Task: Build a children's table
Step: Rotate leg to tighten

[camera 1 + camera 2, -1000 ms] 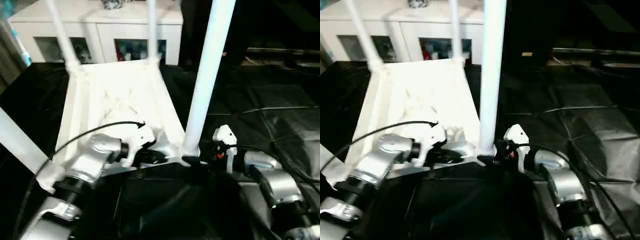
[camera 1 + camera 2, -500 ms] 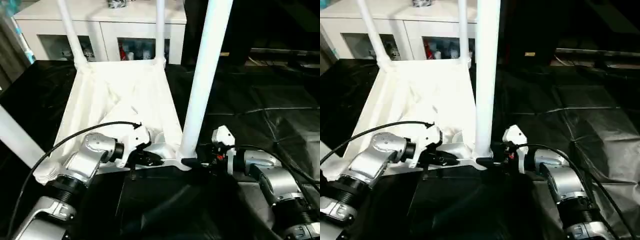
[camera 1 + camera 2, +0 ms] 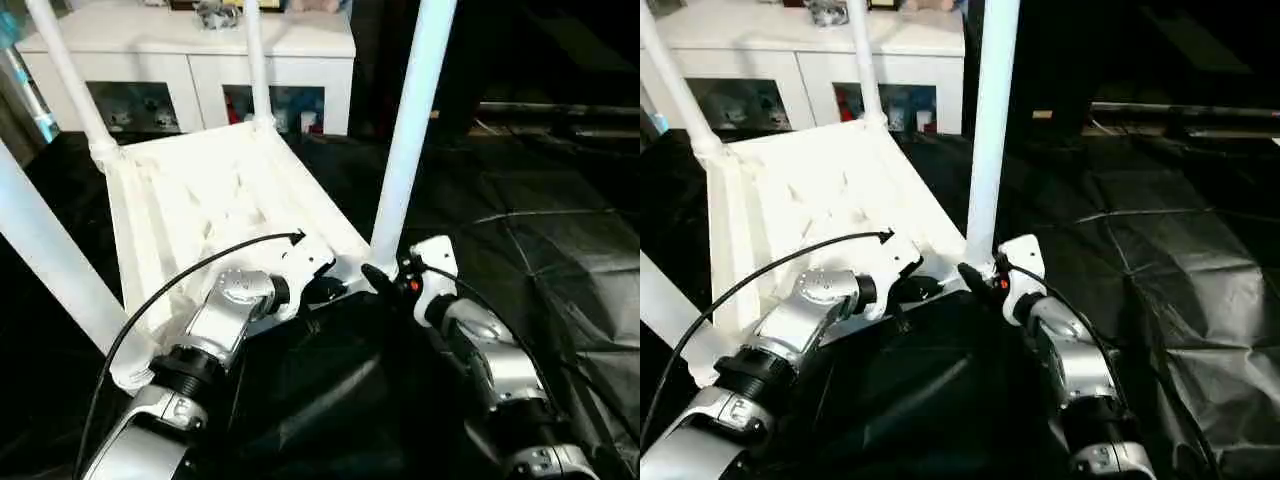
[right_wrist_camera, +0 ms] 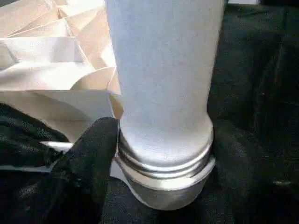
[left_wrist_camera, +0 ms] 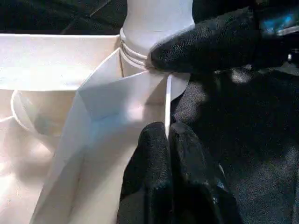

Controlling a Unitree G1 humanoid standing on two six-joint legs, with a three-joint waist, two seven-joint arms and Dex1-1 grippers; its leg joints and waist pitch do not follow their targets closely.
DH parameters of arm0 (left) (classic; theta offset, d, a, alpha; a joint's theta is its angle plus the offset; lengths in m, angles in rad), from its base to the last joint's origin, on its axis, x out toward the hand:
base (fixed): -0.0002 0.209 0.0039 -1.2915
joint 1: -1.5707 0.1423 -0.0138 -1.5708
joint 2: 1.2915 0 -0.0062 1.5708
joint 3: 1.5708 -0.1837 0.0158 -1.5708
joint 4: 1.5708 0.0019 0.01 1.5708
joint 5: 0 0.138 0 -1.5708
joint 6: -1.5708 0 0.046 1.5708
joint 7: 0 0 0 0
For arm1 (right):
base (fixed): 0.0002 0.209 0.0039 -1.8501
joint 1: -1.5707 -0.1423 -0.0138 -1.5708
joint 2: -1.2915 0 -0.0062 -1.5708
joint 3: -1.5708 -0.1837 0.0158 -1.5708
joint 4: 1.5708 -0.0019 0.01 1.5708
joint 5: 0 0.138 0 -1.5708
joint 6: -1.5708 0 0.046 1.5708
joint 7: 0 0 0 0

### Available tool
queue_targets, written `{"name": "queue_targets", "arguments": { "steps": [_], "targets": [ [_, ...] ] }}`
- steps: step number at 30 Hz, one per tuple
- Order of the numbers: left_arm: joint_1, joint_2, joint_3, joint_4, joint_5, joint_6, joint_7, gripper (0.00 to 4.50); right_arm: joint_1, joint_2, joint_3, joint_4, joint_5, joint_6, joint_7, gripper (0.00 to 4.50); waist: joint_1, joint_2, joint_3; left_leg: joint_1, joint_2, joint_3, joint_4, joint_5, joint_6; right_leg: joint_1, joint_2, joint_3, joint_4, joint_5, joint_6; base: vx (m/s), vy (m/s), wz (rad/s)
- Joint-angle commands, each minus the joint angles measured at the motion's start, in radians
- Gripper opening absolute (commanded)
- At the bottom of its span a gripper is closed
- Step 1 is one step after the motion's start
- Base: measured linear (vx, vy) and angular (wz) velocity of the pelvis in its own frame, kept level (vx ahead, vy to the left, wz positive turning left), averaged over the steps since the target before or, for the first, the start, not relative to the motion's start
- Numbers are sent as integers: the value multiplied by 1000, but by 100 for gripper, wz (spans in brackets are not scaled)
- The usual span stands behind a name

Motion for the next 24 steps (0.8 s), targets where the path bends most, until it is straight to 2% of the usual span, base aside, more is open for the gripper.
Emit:
{"name": "queue_targets", "arguments": {
  "steps": [1, 3, 4, 5, 6, 7, 10, 12, 14, 17, 20, 24],
  "targets": [
    [-4, -80, -41, -21, -43, -45, -8, 0, 13, 60, 146, 3, -2, 28, 135, 349, 3, -13, -41, 11, 59, -34, -85, -285, 19, 17, -78, 39, -95, -310, -187, 0, 0, 0],
    [9, -44, -44, -43, -50, -59, -67, 0, 12, 22, 134, -11, 13, 17, 178, 376, 3, -17, -41, 11, 58, -34, -85, -282, 26, 19, -79, 38, -95, -310, -196, 0, 0, 0],
    [12, -36, -45, -48, -53, -62, -81, 0, 11, 13, 133, -14, 16, 15, 189, 376, 3, -17, -41, 11, 58, -34, -85, -282, 26, 19, -79, 38, -95, -310, -196, 0, 0, 0],
    [25, 1, -49, -75, -67, -57, -144, 0, 7, -38, 135, -18, 20, -8, 250, 376, 5, -16, -43, 8, 61, -34, -83, -272, 36, 23, -82, 38, -93, -298, -200, 0, 0, 0],
    [25, 1, -49, -75, -67, -57, -144, 0, 7, -38, 135, -18, 20, -8, 250, 376, 5, -16, -43, 6, 61, -35, -83, -262, 40, 25, -82, 37, -91, -287, -203, 0, 0, 0],
    [36, 31, -52, -94, -79, -59, -194, 0, 5, -75, 135, -19, 22, -18, 299, 376, 6, -15, -43, 7, 61, -32, -82, -252, 45, 21, -80, 38, -91, -271, -206, 0, 0, 0],
    [55, 91, -59, -130, -102, -57, -298, 0, -5, -132, 116, -28, 47, -4, 387, 376, 9, -17, -48, 6, 60, -30, -77, -210, 65, 27, -80, 38, -83, -205, -224, 0, 0, 0],
    [57, 116, -62, -138, -106, -51, -338, 0, -11, -157, 107, -32, 61, 2, 428, 376, 11, -14, -51, 5, 62, -27, -73, -151, 88, 30, -77, 37, -71, -101, -250, 0, 0, 0],
    [58, 139, -59, -138, -105, -55, -365, 0, -15, -184, 106, -39, 73, 6, 482, 376, 15, -13, -55, 7, 62, -26, -70, -120, 99, 32, -76, 35, -64, -41, -267, 0, 0, 0],
    [57, 175, -60, -136, -105, -54, -410, 0, -15, -223, 115, -54, 95, 7, 569, 376, 31, -12, -62, 5, 62, -21, -59, -42, 140, 35, -72, 32, -46, 114, -300, 0, 0, 0],
    [53, 184, -60, -131, -105, -58, -419, 0, -16, -235, 120, -53, 100, 10, 602, 376, 38, -13, -60, 2, 64, -19, -58, -50, 143, 34, -72, 29, -44, 105, -304, 0, 0, 0],
    [44, 193, -57, -123, -108, -61, -424, 0, -18, -245, 134, -45, 99, 9, 638, 363, 42, -13, -55, 6, 66, -20, -62, -110, 107, 29, -75, 29, -54, -13, -291, 0, 0, 0]
  ]
}}
